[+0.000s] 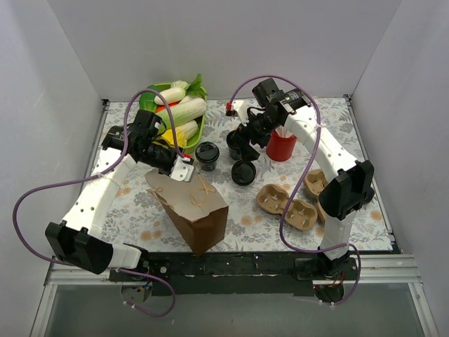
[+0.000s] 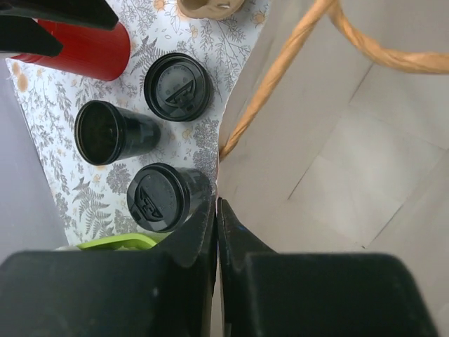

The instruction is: Pack the takeout coffee

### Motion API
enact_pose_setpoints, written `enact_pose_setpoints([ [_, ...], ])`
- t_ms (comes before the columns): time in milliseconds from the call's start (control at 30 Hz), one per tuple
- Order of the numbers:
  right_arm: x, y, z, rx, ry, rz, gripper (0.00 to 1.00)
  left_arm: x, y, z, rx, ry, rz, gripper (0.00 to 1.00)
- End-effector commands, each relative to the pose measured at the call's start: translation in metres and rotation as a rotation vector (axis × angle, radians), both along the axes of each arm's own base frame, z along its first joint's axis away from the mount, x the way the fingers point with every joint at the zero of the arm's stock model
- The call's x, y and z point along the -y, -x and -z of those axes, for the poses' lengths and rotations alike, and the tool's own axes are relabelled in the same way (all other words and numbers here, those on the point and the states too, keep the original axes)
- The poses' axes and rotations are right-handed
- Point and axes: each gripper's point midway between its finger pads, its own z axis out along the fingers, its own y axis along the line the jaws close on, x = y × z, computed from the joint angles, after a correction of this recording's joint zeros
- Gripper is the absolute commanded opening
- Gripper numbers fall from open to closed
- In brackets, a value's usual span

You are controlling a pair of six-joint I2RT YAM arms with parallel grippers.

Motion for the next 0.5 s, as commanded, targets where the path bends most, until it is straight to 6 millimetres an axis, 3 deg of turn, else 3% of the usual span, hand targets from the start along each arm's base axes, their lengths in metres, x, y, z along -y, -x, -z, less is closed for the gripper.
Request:
enact_pose_setpoints([
  [0, 0.003, -0.005, -0.004, 0.038, 0.009, 0.002, 0.98, -0.012, 0.017, -0.014, 0.035, -0.019, -0.036, 0.0],
  [167, 0.015, -0.003, -0.001, 0.042, 0.038, 0.014, 0.98, -0.035, 0.029, -0.013, -0.173, -0.067, -0.346, 0.0],
  [267, 0.038, -0.002, 0.008, 0.049, 0.096, 0.063, 0.98, -0.048, 0.03, -0.013, -0.239, -0.095, -0.509, 0.0],
  [333, 0.063, -0.008, 0.015, 0.042, 0.137, 0.129, 0.96, -0.054, 0.03, -0.014, -0.291, -0.098, -0.615, 0.0],
  [467, 0.12, 0.006, 0.036, -0.001, 0.254, 0.187, 0.93, -0.07, 0.023, -0.012, -0.344, -0.136, -0.818, 0.0],
])
